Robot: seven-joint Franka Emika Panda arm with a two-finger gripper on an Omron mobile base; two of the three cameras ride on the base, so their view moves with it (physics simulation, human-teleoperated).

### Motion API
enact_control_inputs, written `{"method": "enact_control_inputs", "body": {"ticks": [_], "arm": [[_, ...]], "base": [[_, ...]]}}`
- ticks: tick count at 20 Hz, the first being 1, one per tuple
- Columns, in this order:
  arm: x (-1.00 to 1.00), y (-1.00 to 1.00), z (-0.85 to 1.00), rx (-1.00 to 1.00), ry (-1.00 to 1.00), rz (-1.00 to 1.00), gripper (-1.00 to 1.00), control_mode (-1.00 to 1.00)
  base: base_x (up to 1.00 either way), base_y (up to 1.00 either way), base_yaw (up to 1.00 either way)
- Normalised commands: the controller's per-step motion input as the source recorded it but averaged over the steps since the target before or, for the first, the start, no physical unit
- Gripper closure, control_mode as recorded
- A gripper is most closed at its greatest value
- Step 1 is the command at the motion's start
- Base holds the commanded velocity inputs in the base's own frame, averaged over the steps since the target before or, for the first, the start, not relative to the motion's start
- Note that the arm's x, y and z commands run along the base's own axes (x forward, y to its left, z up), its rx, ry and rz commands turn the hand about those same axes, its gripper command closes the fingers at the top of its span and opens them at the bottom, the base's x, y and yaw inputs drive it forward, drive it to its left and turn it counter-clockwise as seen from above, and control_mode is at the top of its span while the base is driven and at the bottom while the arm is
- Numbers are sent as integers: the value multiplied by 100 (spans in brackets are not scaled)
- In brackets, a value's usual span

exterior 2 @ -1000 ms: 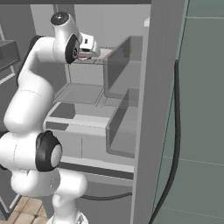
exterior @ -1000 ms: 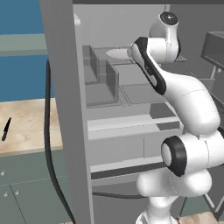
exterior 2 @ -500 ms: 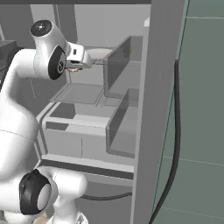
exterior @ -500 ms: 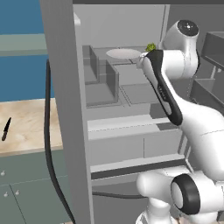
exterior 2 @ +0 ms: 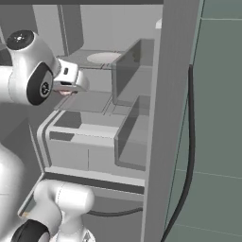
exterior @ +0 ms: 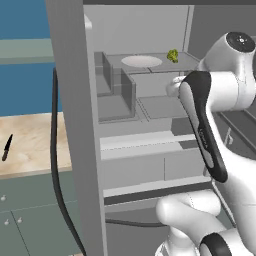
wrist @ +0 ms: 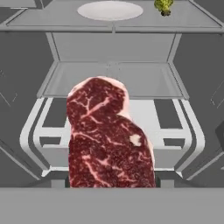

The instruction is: Retrieve the steak from the fridge and place it on the cutting board.

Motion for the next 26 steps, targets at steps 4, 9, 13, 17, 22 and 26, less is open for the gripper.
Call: {"method": "enact_control_inputs", "body": {"ticks": [4,9,13,17,22,26], "arm": [[-100,0,0,0,23,0,100,-100],[-100,0,-4,-1,19,0,100,-100],[-100,0,-13,-4,0,0,100,-100],[-89,0,-32,-2,-2,0,100,-100],[-44,-1,-21,0,-12,0,100,-100],[-8,0,0,0,-1,0,100,-100]], "base": [[0,0,0],[0,0,0],[0,0,0],[0,0,0],[0,0,0],[0,0,0]]}}
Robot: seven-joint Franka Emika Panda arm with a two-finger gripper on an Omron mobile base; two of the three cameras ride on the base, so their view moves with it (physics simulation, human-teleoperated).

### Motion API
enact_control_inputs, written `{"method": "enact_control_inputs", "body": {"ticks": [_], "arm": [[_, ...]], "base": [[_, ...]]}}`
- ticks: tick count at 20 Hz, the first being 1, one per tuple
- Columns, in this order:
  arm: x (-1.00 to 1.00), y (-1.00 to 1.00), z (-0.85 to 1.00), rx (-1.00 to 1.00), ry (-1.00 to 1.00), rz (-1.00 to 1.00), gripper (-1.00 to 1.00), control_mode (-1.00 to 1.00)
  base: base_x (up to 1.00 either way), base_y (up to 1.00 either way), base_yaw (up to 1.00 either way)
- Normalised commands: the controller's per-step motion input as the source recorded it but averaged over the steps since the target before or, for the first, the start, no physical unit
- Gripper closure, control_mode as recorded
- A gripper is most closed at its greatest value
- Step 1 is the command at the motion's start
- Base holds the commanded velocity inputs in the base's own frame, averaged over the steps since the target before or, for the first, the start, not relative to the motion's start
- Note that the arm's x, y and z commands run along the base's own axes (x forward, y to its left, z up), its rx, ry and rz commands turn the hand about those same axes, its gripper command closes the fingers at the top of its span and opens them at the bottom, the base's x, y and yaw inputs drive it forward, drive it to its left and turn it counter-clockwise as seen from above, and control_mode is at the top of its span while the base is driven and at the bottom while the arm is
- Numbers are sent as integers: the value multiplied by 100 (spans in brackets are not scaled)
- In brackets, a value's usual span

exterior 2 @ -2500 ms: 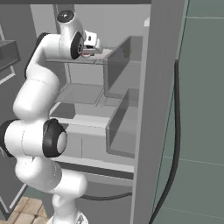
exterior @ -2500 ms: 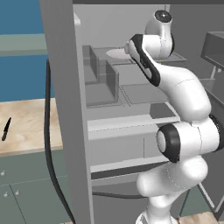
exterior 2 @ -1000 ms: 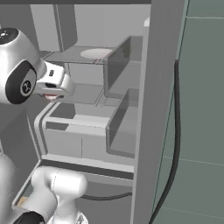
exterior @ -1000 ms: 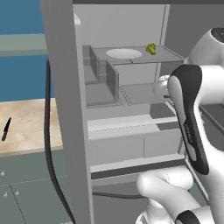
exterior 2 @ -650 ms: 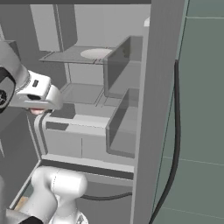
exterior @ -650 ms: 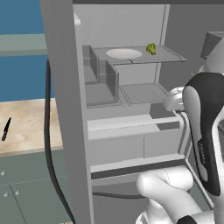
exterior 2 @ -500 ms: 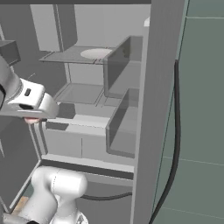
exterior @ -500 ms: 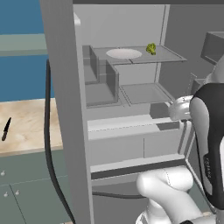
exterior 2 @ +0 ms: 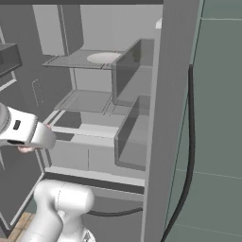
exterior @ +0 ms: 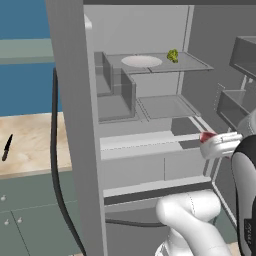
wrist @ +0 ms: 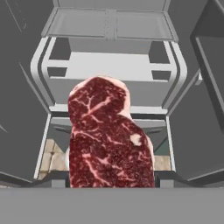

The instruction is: Retrieve the steak from the fridge and place it on the cutting board.

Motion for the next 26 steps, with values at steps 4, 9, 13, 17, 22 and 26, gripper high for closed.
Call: {"method": "enact_control_inputs", "body": {"ticks": [4,9,13,17,22,26], "arm": [[-1,0,0,0,0,0,100,-100],[-1,0,0,0,0,0,100,-100],[0,0,0,0,0,0,100,-100],[0,0,0,0,0,0,100,-100],[-1,0,0,0,0,0,100,100],[0,0,0,0,0,0,100,100]], "base": [[0,0,0],[0,0,0],[0,0,0],[0,0,0],[-11,0,0],[-48,0,0]]}}
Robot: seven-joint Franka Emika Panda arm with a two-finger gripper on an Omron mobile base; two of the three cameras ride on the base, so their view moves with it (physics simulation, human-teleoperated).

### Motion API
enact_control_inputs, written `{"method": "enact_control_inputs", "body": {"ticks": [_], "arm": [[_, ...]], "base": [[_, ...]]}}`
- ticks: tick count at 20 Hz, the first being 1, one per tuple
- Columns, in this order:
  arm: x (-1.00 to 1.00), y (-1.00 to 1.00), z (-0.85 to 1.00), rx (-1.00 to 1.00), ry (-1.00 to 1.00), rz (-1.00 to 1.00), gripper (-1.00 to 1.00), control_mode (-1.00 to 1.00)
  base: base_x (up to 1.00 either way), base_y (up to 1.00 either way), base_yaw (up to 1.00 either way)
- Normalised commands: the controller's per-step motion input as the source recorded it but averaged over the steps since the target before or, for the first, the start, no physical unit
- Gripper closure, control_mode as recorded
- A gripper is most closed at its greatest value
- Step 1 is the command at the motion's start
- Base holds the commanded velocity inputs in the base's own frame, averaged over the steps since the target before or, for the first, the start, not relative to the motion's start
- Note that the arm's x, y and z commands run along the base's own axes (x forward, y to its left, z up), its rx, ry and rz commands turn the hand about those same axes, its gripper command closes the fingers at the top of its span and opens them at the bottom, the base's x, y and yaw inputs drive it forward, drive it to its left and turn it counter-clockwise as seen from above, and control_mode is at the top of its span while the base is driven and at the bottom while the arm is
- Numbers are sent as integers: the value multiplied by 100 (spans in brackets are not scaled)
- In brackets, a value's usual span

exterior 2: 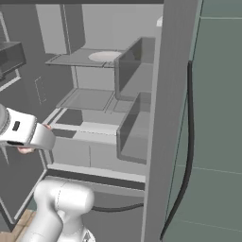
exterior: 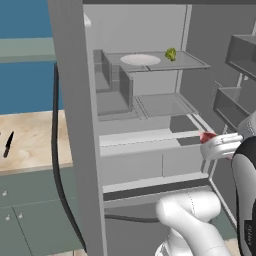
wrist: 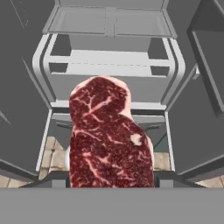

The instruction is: Retrieve the steak from the fridge and place it on the cutting board.

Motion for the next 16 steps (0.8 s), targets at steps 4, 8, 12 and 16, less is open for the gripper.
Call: {"method": "enact_control_inputs", "body": {"ticks": [4,8,12,16], "arm": [[0,0,0,0,0,0,100,100],[0,0,0,0,0,0,100,100],[0,0,0,0,0,0,100,100],[0,0,0,0,0,0,100,100]], "base": [[-52,6,-1],[-53,14,-2],[-47,26,-4],[-45,33,-4]]}}
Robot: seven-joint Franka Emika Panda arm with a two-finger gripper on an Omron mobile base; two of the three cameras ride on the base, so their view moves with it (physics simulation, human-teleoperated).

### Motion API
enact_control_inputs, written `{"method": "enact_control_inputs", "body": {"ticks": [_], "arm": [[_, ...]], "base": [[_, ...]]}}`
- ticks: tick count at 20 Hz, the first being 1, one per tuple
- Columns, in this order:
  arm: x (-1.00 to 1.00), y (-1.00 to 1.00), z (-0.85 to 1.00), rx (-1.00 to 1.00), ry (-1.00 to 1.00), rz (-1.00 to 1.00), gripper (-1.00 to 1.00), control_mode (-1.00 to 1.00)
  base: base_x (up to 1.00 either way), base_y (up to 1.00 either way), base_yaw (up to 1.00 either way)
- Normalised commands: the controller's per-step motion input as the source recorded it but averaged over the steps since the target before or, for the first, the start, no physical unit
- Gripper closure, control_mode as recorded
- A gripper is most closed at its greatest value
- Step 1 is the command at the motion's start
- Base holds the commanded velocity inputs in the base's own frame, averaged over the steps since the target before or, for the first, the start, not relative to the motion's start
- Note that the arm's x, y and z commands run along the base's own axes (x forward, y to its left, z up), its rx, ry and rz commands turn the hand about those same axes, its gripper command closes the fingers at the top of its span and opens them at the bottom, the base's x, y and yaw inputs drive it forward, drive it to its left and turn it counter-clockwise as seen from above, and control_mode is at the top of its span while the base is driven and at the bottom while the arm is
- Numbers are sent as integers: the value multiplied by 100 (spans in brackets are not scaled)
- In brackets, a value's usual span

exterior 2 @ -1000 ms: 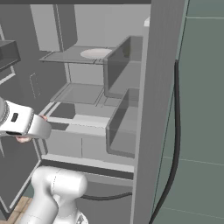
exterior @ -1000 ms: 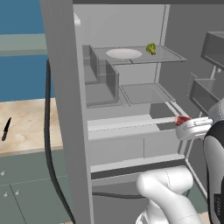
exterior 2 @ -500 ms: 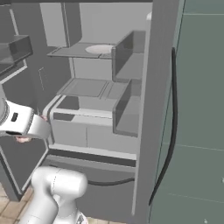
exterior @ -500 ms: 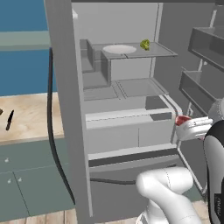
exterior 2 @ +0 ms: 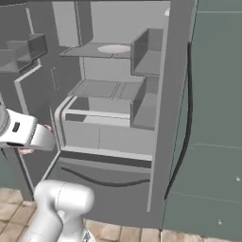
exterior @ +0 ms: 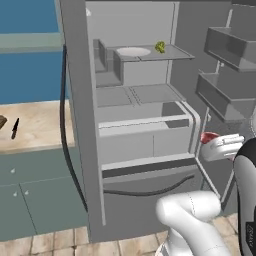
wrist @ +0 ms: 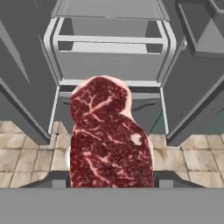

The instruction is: Retrieve the steak from the fridge and place it on the cutting board.

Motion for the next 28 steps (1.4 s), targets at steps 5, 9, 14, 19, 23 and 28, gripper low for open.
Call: {"method": "enact_control_inputs", "body": {"ticks": [5,9,14,19,23,28], "arm": [[0,0,0,0,0,0,100,100],[0,0,0,0,0,0,100,100],[0,0,0,0,0,0,100,100],[0,0,0,0,0,0,100,100],[0,0,0,0,0,0,100,100],[0,0,0,0,0,0,100,100]], "base": [[-41,64,-3],[-33,78,-1],[-24,81,-2],[-17,83,-2],[-16,85,-2],[-5,97,-1]]}}
